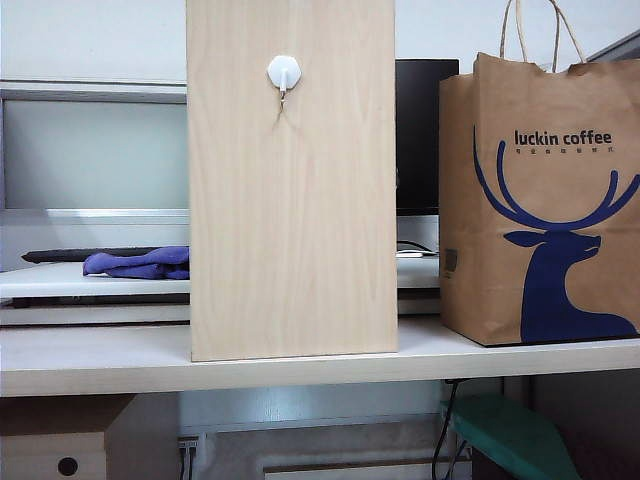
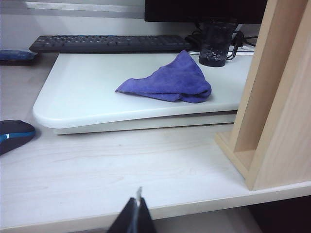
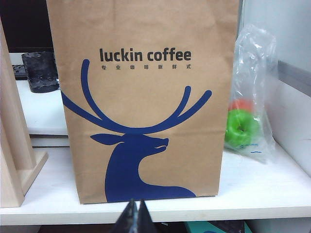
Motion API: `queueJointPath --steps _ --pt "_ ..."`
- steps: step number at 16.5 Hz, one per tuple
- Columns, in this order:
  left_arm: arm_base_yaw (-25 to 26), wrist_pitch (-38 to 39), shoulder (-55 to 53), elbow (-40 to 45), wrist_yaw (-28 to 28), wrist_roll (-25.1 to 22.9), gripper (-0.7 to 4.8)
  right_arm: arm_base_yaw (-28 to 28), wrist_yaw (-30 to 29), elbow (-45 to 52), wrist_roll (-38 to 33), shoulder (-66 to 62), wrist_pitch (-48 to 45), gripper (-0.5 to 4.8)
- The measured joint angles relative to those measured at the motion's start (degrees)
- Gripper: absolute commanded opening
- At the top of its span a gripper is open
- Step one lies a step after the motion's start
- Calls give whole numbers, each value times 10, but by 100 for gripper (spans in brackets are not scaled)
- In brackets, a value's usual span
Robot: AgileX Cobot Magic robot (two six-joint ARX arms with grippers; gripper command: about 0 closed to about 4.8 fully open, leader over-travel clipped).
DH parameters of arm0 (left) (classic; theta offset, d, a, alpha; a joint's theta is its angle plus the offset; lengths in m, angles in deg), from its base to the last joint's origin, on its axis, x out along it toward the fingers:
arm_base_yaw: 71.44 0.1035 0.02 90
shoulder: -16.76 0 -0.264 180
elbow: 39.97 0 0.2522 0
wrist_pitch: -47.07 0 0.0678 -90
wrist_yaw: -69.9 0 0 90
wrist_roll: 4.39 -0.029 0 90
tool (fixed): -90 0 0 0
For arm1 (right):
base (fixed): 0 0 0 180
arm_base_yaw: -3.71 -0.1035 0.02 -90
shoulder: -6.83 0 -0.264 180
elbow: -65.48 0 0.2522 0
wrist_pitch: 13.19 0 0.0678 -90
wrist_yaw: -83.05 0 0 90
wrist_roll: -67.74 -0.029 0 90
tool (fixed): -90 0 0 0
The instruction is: Pick up the paper bag and hang it on the hook.
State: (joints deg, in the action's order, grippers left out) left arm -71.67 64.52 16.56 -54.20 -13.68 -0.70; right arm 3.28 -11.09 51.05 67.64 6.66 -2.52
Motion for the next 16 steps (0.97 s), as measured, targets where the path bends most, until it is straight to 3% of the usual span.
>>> queueJointPath --steps 9,11,13,16 --pt "0 0 0 0 0 0 -5 0 0 0 0 0 0 -1" --pt "-27 0 0 0 -8 0 -6 0 0 0 0 0 0 -1" --pt "-112 0 0 0 -33 0 -6 0 0 0 0 0 0 -1" --pt "-298 0 0 0 -40 0 -6 0 0 0 -35 0 0 -1"
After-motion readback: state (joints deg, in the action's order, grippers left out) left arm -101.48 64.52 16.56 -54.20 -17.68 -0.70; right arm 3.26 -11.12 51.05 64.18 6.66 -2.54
